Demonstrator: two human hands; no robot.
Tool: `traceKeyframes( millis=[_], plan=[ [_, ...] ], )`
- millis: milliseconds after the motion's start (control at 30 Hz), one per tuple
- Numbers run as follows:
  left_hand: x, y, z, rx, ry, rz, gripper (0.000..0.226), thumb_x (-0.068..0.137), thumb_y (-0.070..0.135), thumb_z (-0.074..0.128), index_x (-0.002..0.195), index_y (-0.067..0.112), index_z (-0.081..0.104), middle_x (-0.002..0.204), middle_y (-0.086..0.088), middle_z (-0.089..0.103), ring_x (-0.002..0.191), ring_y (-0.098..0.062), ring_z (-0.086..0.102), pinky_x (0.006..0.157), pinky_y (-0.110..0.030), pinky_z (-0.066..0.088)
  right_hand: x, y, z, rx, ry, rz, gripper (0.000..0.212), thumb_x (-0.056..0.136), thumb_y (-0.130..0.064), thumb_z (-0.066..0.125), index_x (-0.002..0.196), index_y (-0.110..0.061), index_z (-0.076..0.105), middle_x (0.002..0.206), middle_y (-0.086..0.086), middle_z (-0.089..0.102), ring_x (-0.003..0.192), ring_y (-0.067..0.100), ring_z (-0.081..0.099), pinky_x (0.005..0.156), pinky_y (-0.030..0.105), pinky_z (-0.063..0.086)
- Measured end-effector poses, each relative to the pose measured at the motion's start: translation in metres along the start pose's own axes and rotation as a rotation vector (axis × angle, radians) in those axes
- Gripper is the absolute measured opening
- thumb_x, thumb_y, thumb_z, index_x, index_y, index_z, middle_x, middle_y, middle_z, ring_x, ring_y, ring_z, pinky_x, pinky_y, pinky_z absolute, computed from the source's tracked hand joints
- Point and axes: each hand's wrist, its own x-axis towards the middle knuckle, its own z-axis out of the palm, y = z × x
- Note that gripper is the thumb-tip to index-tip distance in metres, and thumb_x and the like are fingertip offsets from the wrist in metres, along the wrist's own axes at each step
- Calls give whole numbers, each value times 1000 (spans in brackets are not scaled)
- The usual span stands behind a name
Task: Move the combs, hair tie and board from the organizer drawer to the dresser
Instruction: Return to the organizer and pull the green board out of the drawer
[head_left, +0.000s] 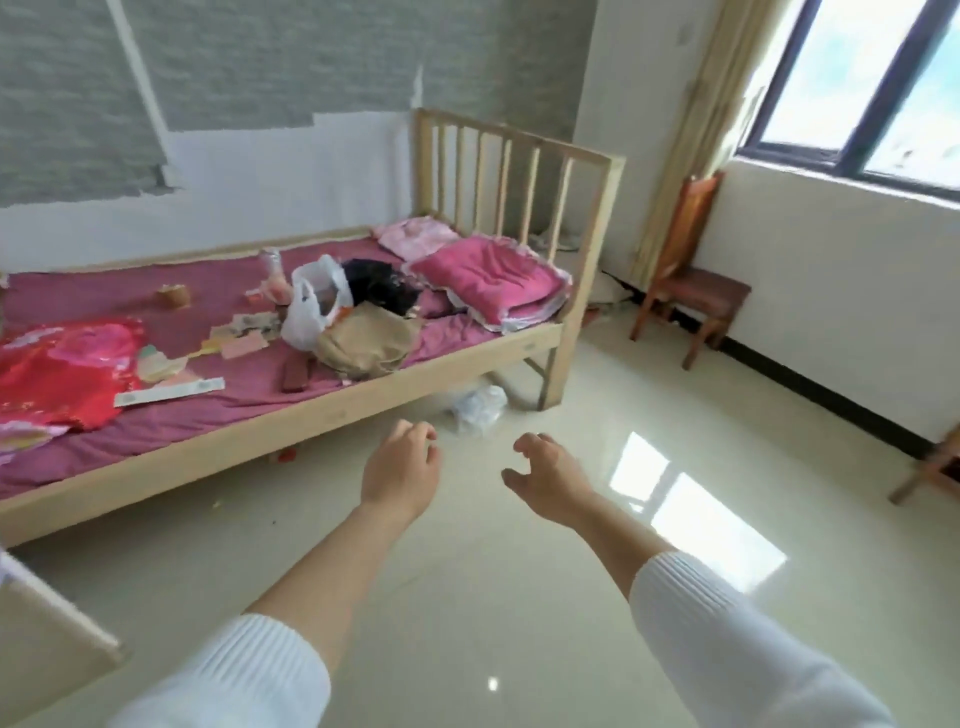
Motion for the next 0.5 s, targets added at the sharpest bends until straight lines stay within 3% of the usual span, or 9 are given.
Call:
traceKeyframes(
  millis=[167, 367, 500],
  plan=[
    [20, 198, 123, 20, -190, 168, 32, 89, 22, 42, 117, 14, 57, 126, -11, 52, 115, -30, 50, 90, -38, 43, -17, 169, -118, -171, 151, 222, 47, 86, -35, 54, 127, -13, 47, 126, 8, 51, 121, 29, 43, 93, 44, 38],
    [23, 406, 226, 117, -264, 574, 34, 89, 22, 42, 121, 16, 54, 122, -7, 54, 114, -25, 49, 89, -37, 43, -45, 332, -245, -263, 253, 442, 46, 86, -35, 53, 125, -13, 47, 125, 9, 50, 119, 29, 43, 93, 45, 38],
    [43, 518, 285, 159, -309, 695, 34, 89, 24, 42, 121, 14, 52, 121, -7, 53, 113, -25, 47, 89, -37, 43, -45, 425, -310, -245, 331, 567, 48, 86, -39, 54, 127, -15, 45, 127, 6, 47, 120, 26, 41, 96, 44, 37]
  ],
)
